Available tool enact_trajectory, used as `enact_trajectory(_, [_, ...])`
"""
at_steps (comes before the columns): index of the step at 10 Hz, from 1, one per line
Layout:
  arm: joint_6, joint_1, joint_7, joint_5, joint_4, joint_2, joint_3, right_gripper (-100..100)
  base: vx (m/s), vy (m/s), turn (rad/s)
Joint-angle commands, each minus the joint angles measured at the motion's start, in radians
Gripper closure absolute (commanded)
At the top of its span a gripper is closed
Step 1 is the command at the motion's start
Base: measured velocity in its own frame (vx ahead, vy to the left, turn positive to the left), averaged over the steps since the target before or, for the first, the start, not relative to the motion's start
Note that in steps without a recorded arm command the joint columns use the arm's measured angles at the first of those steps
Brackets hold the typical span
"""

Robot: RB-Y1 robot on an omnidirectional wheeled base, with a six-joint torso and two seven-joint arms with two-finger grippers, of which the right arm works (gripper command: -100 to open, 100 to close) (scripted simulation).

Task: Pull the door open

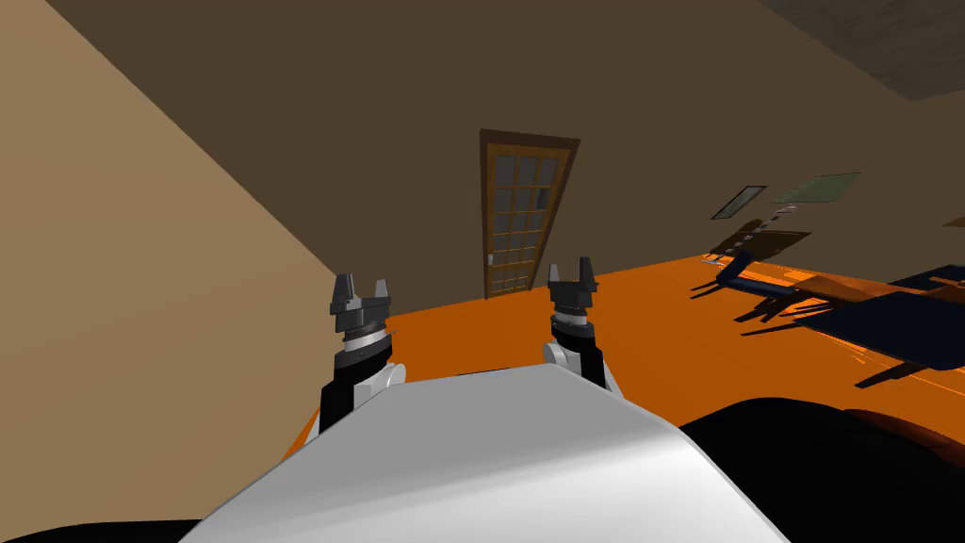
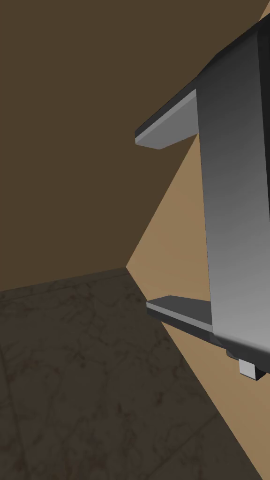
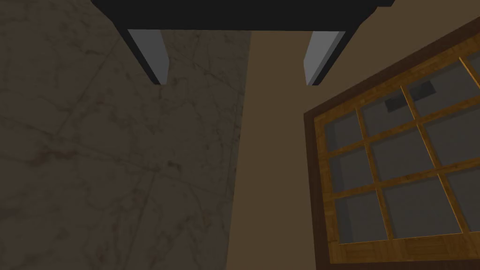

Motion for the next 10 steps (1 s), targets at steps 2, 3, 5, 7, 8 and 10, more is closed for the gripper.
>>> enact_trajectory(2, [-0.012, -0.011, -0.031, -0.031, 0.046, -0.019, 0.005, -100, 0.095, -0.054, 0.126])
enact_trajectory(3, [-0.017, -0.015, -0.044, -0.043, 0.065, -0.026, 0.007, -100, 0.115, -0.003, 0.071])
enact_trajectory(5, [-0.029, -0.027, -0.077, -0.076, 0.114, -0.042, 0.013, -100, 0.142, -0.014, 0.136])
enact_trajectory(7, [-0.045, -0.041, -0.117, -0.116, 0.173, -0.059, 0.019, -100, 0.143, -0.031, 0.143])
enact_trajectory(8, [-0.049, -0.045, -0.128, -0.127, 0.189, -0.063, 0.021, -100, 0.131, -0.034, 0.104])
enact_trajectory(10, [-0.062, -0.057, -0.163, -0.161, 0.240, -0.077, 0.027, -100, 0.120, -0.054, 0.146])
